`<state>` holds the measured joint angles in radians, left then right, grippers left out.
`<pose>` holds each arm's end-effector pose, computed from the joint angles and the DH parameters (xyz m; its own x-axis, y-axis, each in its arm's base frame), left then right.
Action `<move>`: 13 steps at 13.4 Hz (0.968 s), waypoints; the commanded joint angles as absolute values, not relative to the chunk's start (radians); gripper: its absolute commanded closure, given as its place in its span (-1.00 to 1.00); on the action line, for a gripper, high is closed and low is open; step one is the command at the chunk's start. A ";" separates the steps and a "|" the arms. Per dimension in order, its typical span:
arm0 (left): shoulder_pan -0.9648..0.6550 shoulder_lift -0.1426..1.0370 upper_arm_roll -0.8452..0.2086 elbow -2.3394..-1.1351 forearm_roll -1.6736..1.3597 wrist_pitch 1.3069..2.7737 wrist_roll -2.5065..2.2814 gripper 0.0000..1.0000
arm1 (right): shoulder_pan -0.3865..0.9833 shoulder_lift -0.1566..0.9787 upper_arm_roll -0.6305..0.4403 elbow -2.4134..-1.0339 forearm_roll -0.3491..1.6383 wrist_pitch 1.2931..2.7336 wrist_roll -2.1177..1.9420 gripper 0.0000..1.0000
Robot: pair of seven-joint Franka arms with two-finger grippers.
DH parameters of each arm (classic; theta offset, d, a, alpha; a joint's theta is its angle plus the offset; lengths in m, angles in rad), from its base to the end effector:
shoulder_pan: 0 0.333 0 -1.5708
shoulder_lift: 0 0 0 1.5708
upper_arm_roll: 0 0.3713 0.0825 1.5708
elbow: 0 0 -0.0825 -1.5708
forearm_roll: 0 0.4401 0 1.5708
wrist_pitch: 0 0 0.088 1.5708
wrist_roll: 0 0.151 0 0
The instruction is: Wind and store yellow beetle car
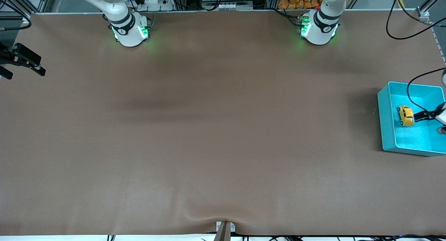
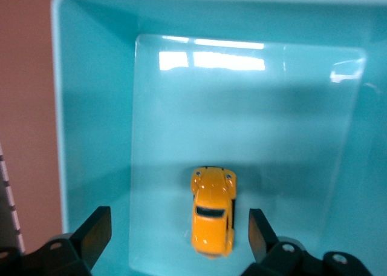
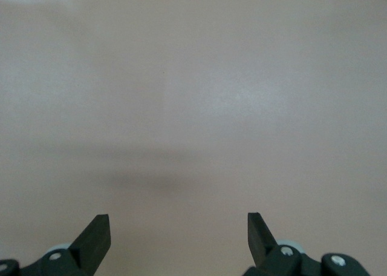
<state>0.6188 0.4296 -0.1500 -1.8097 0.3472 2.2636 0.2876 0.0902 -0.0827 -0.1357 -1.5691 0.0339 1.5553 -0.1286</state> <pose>0.6300 0.3494 0.2840 0.9987 -0.0179 -0.0477 -0.0273 -0.9786 -0.2037 0.5810 -0.0249 0.6843 0.9938 0.0832 0.0733 0.0860 -0.9956 -0.0358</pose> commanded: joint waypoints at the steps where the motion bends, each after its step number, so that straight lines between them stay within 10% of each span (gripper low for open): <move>1: 0.612 0.330 -0.193 -1.729 0.267 2.072 0.302 -1.00 | 0.109 -0.098 -0.147 -1.563 0.020 1.546 -0.120 -1.00; 5: 0.500 0.229 -0.183 -1.510 0.105 1.777 0.354 -1.00 | 0.107 -0.094 -0.146 -1.565 0.023 1.546 -0.112 -1.00; 13: 0.165 -0.023 -0.037 -1.494 0.074 1.554 0.186 -1.00 | 0.104 -0.092 -0.146 -1.568 0.029 1.549 -0.107 -1.00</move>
